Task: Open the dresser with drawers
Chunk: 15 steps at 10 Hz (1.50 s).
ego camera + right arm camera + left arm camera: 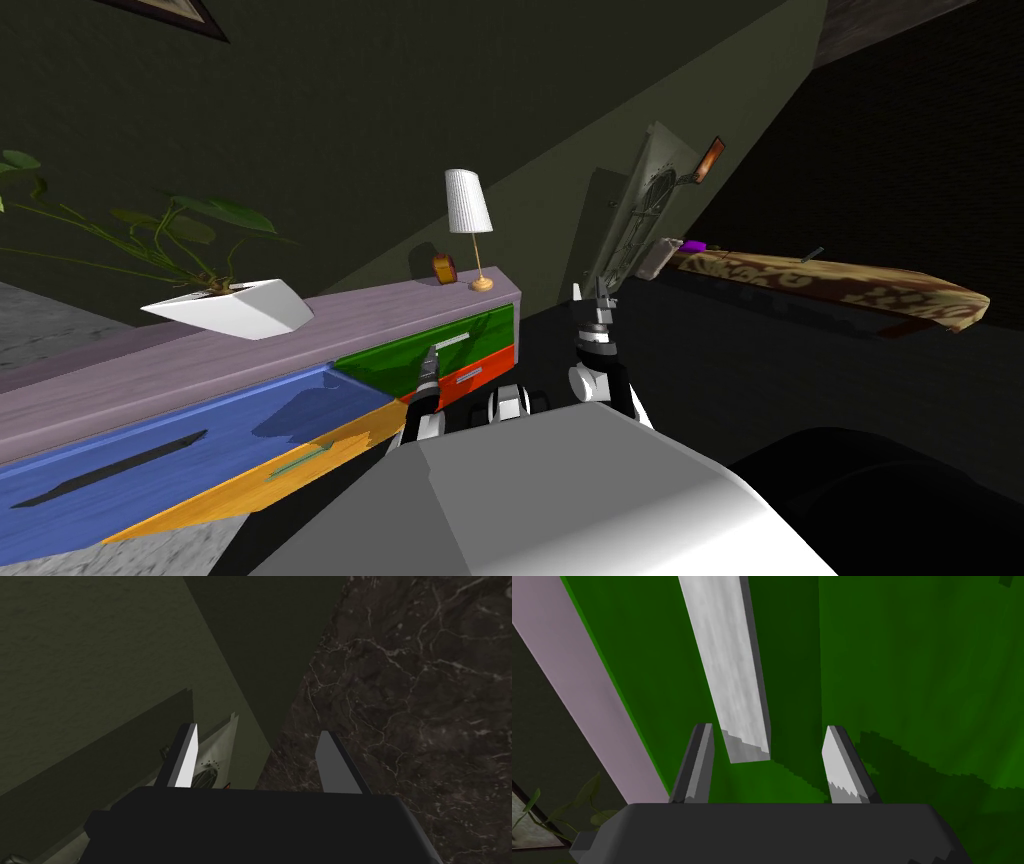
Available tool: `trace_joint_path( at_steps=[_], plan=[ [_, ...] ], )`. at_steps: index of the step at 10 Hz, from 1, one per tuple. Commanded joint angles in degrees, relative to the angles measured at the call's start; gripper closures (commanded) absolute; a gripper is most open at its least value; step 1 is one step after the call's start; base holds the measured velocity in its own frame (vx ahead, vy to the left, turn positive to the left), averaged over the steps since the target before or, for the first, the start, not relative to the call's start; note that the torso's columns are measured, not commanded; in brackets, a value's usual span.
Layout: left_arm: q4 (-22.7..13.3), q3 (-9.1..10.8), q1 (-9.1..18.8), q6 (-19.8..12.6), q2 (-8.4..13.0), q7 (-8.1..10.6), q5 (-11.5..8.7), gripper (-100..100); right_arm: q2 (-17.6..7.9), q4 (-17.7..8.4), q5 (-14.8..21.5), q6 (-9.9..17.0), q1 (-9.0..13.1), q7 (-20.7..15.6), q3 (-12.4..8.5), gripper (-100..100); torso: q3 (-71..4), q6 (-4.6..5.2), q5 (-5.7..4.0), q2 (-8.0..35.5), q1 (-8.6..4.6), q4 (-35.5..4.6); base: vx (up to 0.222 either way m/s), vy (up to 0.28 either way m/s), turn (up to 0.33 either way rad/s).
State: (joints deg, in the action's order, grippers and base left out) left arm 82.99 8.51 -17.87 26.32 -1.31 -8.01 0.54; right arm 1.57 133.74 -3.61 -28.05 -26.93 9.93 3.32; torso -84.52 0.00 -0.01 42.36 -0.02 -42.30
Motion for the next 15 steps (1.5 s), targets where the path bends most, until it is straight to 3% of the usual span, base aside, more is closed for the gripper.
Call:
trace_joint_path(
  at_steps=[1,10,11,15],
  plan=[
    [1.1,-0.32,-0.8,-0.3,-0.1,0.05,0.1,100,0.0,0.0,0.0,0.0,0.0,0.0,0.0,0,0.1,0.00,0.22,0.0,0.06,0.3,-0.159,-0.057,0.008],
    [3.8,-1.42,-2.9,-0.7,-0.2,0.30,0.3,100,0.0,0.0,0.0,0.0,0.0,0.0,0.0,0,-0.1,-0.03,0.10,-0.2,0.11,0.2,-0.154,-0.049,0.006],
    [5.3,-1.52,-3.5,-2.0,-0.3,0.32,0.3,-100,0.0,0.0,0.0,0.0,0.0,0.0,0.0,0,-0.2,0.00,0.03,-0.4,0.20,0.1,-0.026,-0.011,-0.011],
    [11.8,-1.64,-5.1,-7.0,-0.3,0.37,0.1,-100,0.0,0.0,0.0,0.0,0.0,0.0,0.0,0,0.0,0.02,-0.04,-0.1,0.01,0.0,-0.003,-0.002,-0.024]
  ],
)
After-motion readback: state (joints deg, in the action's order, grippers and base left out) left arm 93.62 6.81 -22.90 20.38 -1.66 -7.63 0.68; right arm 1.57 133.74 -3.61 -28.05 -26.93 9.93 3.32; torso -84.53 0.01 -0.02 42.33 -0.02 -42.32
